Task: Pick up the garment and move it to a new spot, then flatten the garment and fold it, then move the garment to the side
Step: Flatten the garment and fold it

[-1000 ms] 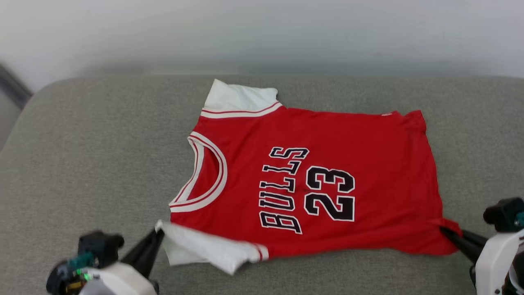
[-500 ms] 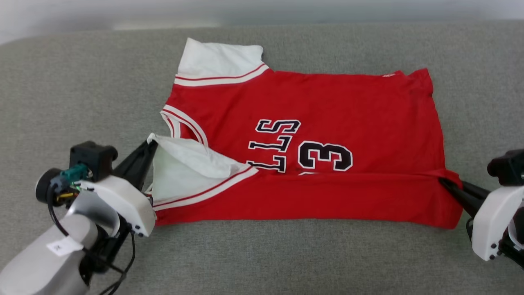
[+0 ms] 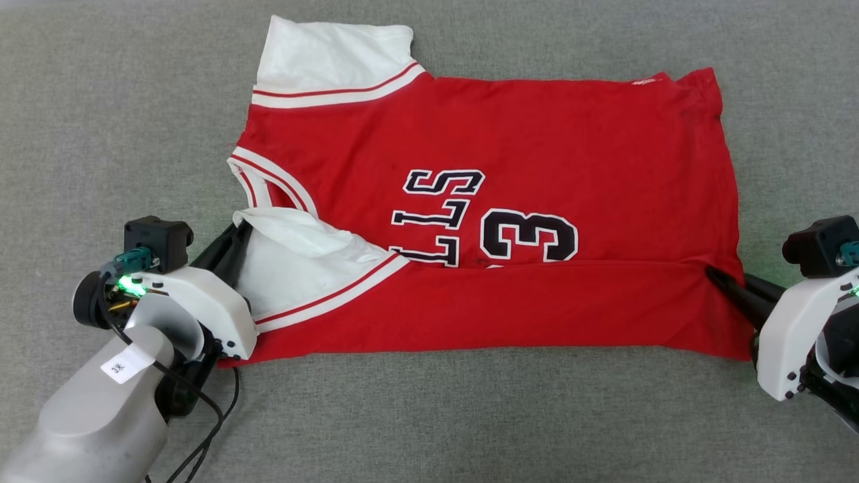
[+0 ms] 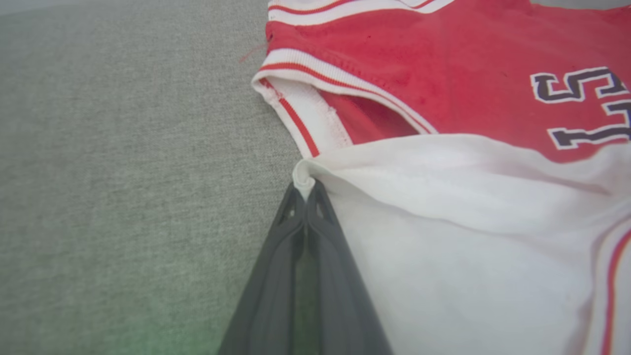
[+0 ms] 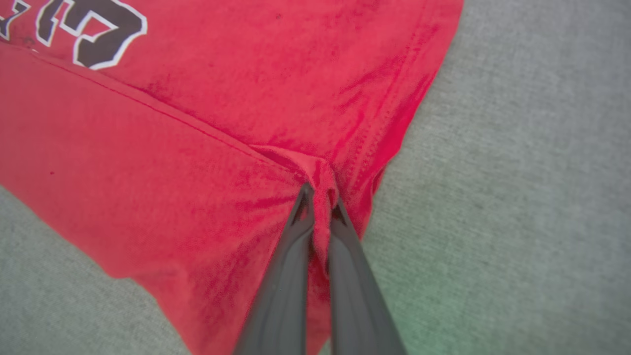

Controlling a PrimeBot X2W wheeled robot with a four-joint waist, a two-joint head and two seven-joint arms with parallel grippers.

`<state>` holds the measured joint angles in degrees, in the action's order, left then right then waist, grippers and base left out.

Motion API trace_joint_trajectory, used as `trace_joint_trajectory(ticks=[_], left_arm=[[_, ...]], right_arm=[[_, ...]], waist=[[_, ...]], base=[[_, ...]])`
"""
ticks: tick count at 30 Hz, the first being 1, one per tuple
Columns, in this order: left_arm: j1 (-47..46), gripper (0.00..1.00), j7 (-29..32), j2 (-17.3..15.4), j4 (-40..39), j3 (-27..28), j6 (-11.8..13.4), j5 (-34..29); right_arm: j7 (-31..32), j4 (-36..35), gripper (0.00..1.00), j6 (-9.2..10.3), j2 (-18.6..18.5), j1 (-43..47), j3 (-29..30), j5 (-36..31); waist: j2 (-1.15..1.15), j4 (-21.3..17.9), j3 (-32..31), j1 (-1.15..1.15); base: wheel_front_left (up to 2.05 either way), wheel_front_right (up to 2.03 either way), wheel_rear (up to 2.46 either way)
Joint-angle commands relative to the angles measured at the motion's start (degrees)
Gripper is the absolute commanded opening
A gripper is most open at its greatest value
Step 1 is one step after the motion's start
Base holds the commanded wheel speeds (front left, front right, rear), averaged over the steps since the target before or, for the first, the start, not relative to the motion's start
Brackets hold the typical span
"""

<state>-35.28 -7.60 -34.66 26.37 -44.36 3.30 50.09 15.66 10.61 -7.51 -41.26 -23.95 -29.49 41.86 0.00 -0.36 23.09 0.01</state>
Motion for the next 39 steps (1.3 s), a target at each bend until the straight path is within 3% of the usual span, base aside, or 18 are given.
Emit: trace_joint_trajectory(ticks=[1,2,3,4,5,6,11,15,22,29,34,39], left_arm=[[0.09,0.0,0.22,1.04,1.55,-0.8,-0.95,0.31],[0.04,0.0,0.06,1.6,2.66,-1.01,-1.44,0.47],[-0.14,0.1,-0.04,1.93,3.68,-1.21,-1.86,0.43],[-0.38,0.47,0.04,2.21,4.53,-1.35,-2.27,0.52],[-0.86,1.0,-0.44,2.17,5.14,-1.36,-2.37,0.04],[-1.29,1.0,-0.89,2.14,5.63,-1.17,-2.64,-0.04],[-4.24,1.0,-0.78,0.34,5.43,-0.39,-3.54,-0.5],[-6.41,1.0,3.41,-2.39,2.1,-0.75,-3.93,-0.58],[-11.3,1.0,19.76,-7.04,-5.86,-3.65,-5.72,0.68],[-14.42,1.0,38.35,-8.62,-10.09,-6.83,-7.31,6.08],[-14.18,1.0,47.12,-8.36,-10.02,-8.99,-7.56,9.34],[-12.36,1.0,52.14,-8.07,-8.47,-11.1,-7.74,11.31]], right_arm=[[0.05,0.93,0.0,0.04,0.53,-0.07,-0.74,0.34],[-0.01,1.2,0.0,0.04,0.55,-0.12,-0.97,0.54],[0.0,1.41,0.0,0.04,0.57,-0.11,-1.27,0.88],[0.11,1.57,0.08,0.04,0.53,-0.14,-1.59,1.16],[0.15,1.63,0.39,0.04,0.42,-0.14,-1.79,1.49],[-0.01,1.58,1.0,0.04,0.25,-0.14,-1.91,1.67],[-1.39,0.62,1.0,0.04,-0.47,0.53,-1.58,2.69],[-1.53,-0.58,1.0,0.04,-1.54,1.51,-1.22,2.76],[-0.52,-2.18,1.0,0.04,-2.18,3.14,0.11,2.85],[1.75,-3.94,1.0,0.04,-1.27,3.99,0.56,2.15],[3.54,-5.04,1.0,0.04,-0.89,3.9,0.61,2.12],[4.83,-5.81,1.0,0.03,-0.61,3.24,0.66,2.08]], waist=[[0.0,-0.04,-0.46,-0.01],[0.0,-0.02,-0.86,-0.01],[0.0,0.01,-1.34,-0.01],[0.0,0.1,-1.91,-0.01],[0.0,0.23,-2.52,-0.01],[0.0,0.39,-3.17,-0.01],[0.0,1.38,-6.68,-0.01],[0.0,2.3,-8.93,-0.01],[0.0,3.42,-10.9,-0.01],[0.0,3.41,-11.26,-0.01],[0.0,2.7,-10.61,-0.01],[0.0,1.58,-9.45,-0.01]], base=[[0.0,0.0,0.0],[0.0,0.0,0.0],[0.0,0.0,0.0],[0.0,0.0,0.0],[0.0,0.0,0.0],[0.0,0.0,0.0],[0.0,0.0,0.0],[0.0,0.0,0.0],[0.0,0.0,0.0],[0.0,0.0,0.0],[0.0,0.0,0.0],[0.0,0.0,0.0]])
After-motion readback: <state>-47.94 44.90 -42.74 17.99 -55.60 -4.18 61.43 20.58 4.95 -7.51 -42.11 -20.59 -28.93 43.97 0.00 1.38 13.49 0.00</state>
